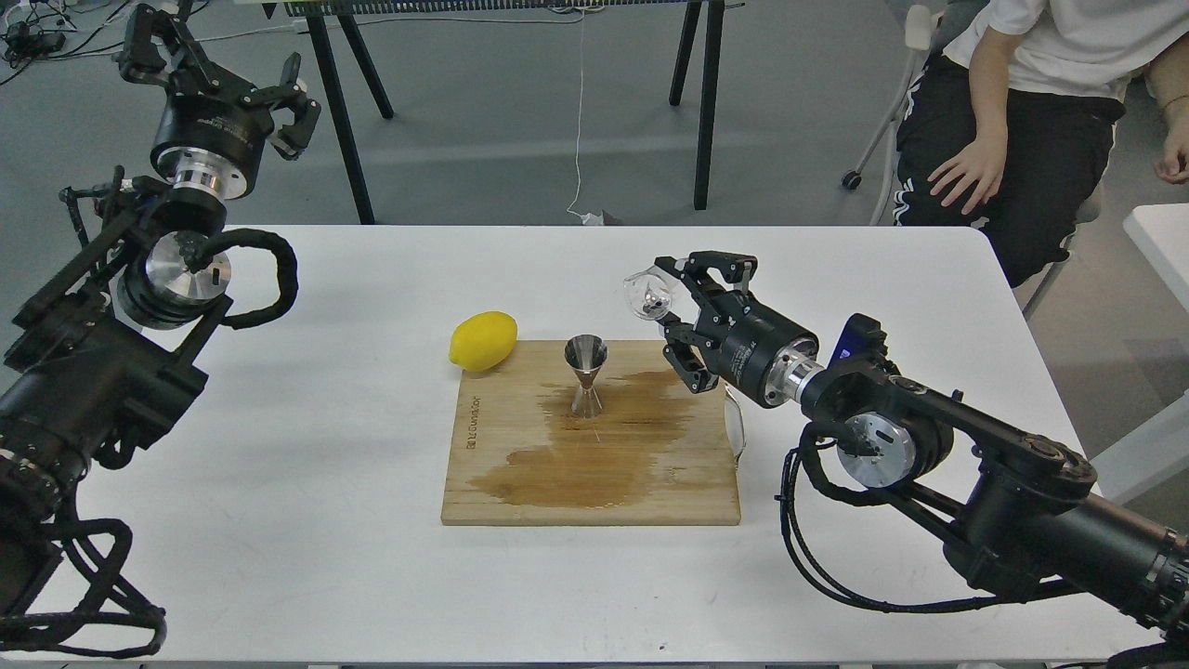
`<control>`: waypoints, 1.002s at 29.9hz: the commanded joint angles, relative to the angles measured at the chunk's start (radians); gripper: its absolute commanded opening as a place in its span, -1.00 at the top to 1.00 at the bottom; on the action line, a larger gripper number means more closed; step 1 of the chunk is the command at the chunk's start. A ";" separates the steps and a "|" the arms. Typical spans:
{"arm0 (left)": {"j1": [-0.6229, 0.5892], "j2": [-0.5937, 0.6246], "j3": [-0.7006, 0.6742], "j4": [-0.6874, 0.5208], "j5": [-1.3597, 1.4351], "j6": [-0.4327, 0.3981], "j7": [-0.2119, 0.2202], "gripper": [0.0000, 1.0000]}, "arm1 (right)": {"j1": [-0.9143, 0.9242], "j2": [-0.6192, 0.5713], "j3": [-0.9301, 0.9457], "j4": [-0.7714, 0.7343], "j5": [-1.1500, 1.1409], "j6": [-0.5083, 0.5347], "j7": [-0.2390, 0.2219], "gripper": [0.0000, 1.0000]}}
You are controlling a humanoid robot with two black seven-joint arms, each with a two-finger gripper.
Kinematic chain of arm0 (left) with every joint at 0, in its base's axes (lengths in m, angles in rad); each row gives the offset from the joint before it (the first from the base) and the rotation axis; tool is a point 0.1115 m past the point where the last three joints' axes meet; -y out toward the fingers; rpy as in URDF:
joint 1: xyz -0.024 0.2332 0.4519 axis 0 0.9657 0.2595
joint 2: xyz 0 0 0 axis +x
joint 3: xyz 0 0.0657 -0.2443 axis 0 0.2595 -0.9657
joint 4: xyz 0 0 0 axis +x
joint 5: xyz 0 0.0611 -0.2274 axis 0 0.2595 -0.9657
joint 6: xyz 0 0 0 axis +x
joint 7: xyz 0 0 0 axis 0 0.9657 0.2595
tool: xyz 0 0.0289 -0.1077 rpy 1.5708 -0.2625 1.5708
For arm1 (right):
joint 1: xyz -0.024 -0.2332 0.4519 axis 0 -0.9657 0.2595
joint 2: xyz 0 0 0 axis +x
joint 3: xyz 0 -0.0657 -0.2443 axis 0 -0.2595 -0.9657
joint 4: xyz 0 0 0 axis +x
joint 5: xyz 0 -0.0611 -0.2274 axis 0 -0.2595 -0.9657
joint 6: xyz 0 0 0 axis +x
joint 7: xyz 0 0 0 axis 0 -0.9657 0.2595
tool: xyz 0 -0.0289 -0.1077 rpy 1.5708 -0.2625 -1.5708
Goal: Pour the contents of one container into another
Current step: 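Grasp the clear glass with the right gripper, then lift the glass and bring it above the jigger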
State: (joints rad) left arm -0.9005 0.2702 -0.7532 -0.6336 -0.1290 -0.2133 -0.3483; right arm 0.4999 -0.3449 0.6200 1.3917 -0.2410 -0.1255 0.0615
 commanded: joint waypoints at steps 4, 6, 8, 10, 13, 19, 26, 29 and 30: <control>0.003 -0.002 -0.002 0.000 0.000 -0.001 0.000 -0.99 | 0.034 0.067 -0.006 -0.068 -0.006 0.000 -0.002 0.29; 0.003 0.001 -0.002 0.000 0.002 -0.003 0.000 -0.99 | 0.049 0.090 -0.006 -0.097 -0.007 0.000 -0.002 0.29; 0.003 0.001 -0.002 0.000 0.002 -0.003 0.000 -0.99 | 0.055 0.109 -0.008 -0.114 -0.011 0.000 -0.002 0.29; 0.003 0.001 -0.002 0.002 0.002 -0.003 0.000 -0.99 | 0.055 0.130 -0.008 -0.129 -0.040 -0.003 -0.002 0.29; 0.005 0.000 -0.002 0.002 0.002 -0.003 0.000 -0.99 | 0.052 0.164 -0.009 -0.151 -0.121 -0.017 -0.002 0.29; 0.006 0.001 -0.002 0.002 0.000 -0.003 -0.014 -0.99 | 0.060 0.176 -0.068 -0.152 -0.194 -0.039 0.001 0.29; 0.006 0.001 -0.002 0.002 0.000 -0.003 -0.014 -0.99 | 0.068 0.176 -0.097 -0.154 -0.326 -0.077 0.004 0.29; 0.006 0.001 -0.002 0.002 0.000 -0.001 -0.014 -0.99 | 0.068 0.178 -0.100 -0.152 -0.331 -0.077 0.008 0.29; 0.006 0.001 -0.002 0.002 0.000 -0.001 -0.014 -0.99 | 0.069 0.178 -0.100 -0.152 -0.333 -0.079 0.008 0.29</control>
State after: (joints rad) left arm -0.8943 0.2715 -0.7548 -0.6319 -0.1286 -0.2163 -0.3620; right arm 0.5674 -0.1674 0.5217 1.2382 -0.5666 -0.2018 0.0675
